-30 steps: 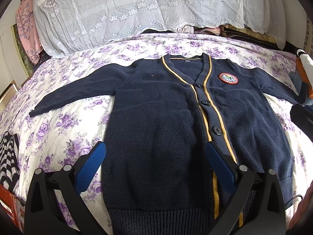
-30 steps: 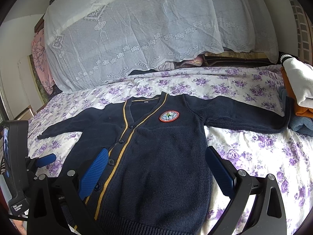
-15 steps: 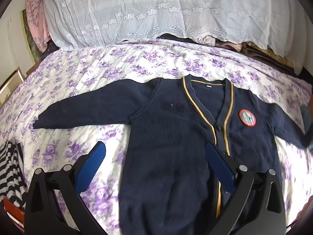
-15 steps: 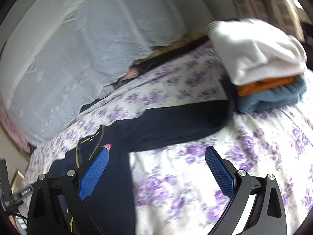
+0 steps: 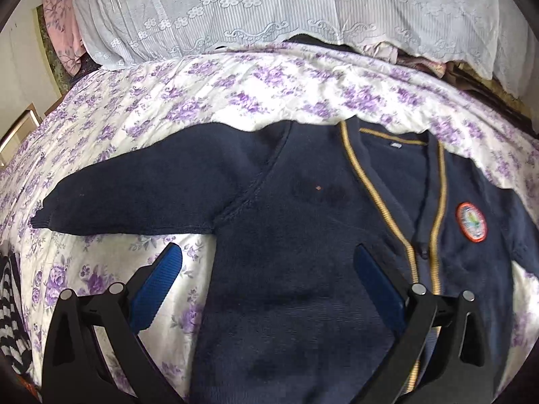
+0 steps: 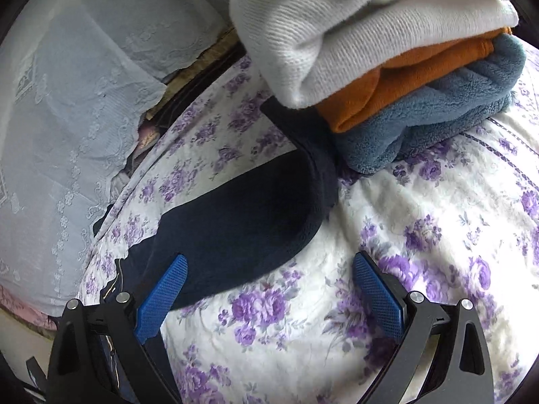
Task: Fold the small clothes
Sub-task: 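Reach the right gripper to the cardigan sleeve cuff and grasp it, then lift the sleeve with the right gripper and fold it across the cardigan body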
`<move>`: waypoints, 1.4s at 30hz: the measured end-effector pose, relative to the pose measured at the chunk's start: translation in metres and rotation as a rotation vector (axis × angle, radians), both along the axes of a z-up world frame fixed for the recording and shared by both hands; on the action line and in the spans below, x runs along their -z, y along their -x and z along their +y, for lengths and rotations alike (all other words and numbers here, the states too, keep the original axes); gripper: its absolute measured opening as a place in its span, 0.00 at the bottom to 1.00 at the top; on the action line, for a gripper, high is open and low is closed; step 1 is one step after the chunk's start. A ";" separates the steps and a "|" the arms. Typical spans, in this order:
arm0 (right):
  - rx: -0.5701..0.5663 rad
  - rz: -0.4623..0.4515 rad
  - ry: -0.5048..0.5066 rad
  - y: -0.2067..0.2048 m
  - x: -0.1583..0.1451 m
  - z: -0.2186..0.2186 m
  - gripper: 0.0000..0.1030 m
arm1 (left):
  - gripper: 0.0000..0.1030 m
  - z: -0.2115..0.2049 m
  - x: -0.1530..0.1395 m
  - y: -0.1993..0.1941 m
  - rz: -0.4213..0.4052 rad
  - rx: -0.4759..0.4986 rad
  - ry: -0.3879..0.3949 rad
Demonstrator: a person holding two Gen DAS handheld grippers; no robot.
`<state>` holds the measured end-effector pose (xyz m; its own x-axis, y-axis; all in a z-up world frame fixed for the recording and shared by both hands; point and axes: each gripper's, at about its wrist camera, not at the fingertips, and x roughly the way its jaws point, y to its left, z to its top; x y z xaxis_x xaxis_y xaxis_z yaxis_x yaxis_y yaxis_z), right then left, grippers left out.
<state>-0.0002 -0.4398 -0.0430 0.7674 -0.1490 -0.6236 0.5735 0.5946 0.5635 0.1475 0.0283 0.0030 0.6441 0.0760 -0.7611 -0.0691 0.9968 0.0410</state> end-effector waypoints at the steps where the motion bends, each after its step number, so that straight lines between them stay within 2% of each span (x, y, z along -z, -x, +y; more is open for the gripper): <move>1: 0.010 0.006 0.014 -0.005 0.000 -0.001 0.96 | 0.96 0.000 0.007 -0.002 0.016 0.001 -0.006; 5: 0.025 0.031 0.086 -0.027 0.002 -0.001 0.95 | 0.96 0.002 0.019 -0.006 0.041 0.003 -0.002; 7: 0.046 0.038 0.125 -0.035 0.003 0.000 0.80 | 0.96 0.005 0.020 -0.006 0.038 0.002 0.013; 8: 0.054 0.044 0.130 -0.038 0.003 -0.001 0.69 | 0.96 0.006 0.021 -0.007 0.043 0.000 0.017; 9: 0.059 0.042 0.129 -0.039 0.003 -0.002 0.60 | 0.96 0.007 0.021 -0.007 0.042 -0.003 0.024; 10: 0.064 0.037 0.129 -0.041 0.003 -0.005 0.56 | 0.96 0.008 0.021 -0.007 0.044 -0.006 0.028; 12: 0.076 0.021 0.120 -0.040 0.005 -0.009 0.34 | 0.96 0.009 0.021 -0.008 0.044 -0.010 0.029; 13: 0.079 0.010 0.115 -0.039 0.005 -0.010 0.28 | 0.96 0.009 0.021 -0.007 0.043 -0.012 0.028; 15: 0.081 -0.022 0.100 -0.034 0.007 -0.014 0.09 | 0.96 0.009 0.019 -0.006 0.034 -0.014 0.024; 17: 0.083 -0.050 0.099 -0.029 0.005 -0.014 0.07 | 0.96 0.009 0.017 -0.004 0.023 -0.016 0.011; 24: 0.046 -0.108 0.203 -0.026 -0.022 0.000 0.07 | 0.96 0.025 -0.006 -0.004 -0.008 -0.023 -0.034; 28: 0.010 -0.134 0.231 -0.028 -0.043 0.008 0.07 | 0.96 0.066 -0.017 -0.017 0.017 -0.110 0.022; 33: -0.051 -0.165 0.286 -0.046 -0.078 0.032 0.06 | 0.96 0.117 0.010 -0.026 0.060 -0.273 0.093; 35: -0.082 -0.177 0.308 -0.057 -0.090 0.046 0.06 | 0.95 0.121 0.017 -0.029 0.082 -0.280 0.130; 39: -0.155 -0.197 0.350 -0.082 -0.110 0.085 0.06 | 0.95 0.112 0.010 -0.028 0.042 -0.272 0.093; 42: -0.215 -0.216 0.375 -0.097 -0.121 0.119 0.06 | 0.96 0.110 0.010 -0.028 0.043 -0.253 0.122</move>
